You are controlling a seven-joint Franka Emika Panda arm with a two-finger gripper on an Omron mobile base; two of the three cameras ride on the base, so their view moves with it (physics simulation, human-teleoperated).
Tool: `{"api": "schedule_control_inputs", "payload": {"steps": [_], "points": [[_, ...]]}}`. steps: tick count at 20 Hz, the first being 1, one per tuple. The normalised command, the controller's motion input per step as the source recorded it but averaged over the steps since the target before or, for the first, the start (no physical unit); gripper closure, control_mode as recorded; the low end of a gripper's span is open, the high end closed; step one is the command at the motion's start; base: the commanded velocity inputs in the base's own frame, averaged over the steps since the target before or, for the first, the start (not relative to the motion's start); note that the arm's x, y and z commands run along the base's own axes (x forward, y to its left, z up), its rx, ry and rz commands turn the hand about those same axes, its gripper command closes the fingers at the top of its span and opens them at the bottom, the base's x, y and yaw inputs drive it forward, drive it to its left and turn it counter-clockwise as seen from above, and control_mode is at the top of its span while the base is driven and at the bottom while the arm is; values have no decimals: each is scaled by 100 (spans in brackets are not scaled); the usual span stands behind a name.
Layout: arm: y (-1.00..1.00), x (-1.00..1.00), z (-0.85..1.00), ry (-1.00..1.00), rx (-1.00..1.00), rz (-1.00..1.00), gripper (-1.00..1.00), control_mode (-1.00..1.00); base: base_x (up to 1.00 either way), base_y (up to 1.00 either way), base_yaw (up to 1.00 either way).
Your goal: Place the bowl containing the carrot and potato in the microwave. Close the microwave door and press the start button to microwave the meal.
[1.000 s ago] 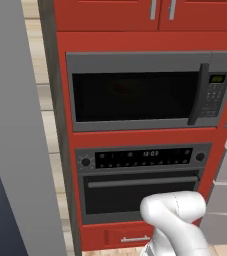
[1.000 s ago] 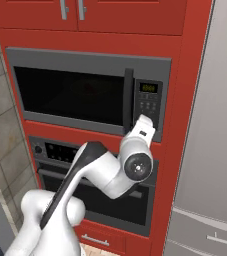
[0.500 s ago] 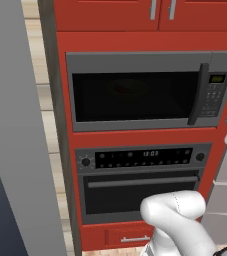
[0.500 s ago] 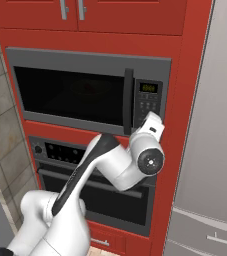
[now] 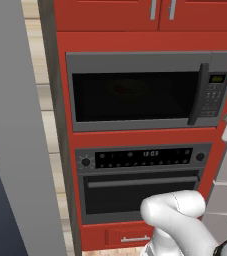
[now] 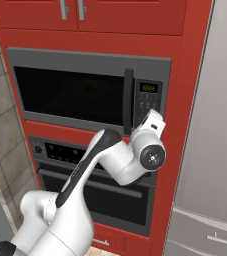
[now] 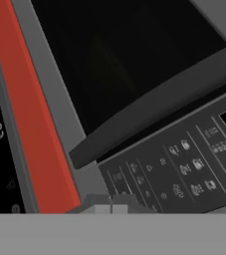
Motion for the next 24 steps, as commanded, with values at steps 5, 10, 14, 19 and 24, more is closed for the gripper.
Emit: {"api": "schedule_control_inputs", "payload": {"steps": [5, 10, 14, 19, 24], "points": [[0, 20, 0, 0, 1, 0, 100, -100, 0, 0, 0], [-7, 17, 0, 0, 1, 0, 100, -100, 0, 0, 0], [-15, 7, 0, 0, 1, 0, 100, -100, 0, 0, 0], [-6, 4, -6, 0, 0, 0, 100, -100, 0, 0, 0], [0, 9, -14, 0, 0, 0, 100, -100, 0, 0, 0]]}}
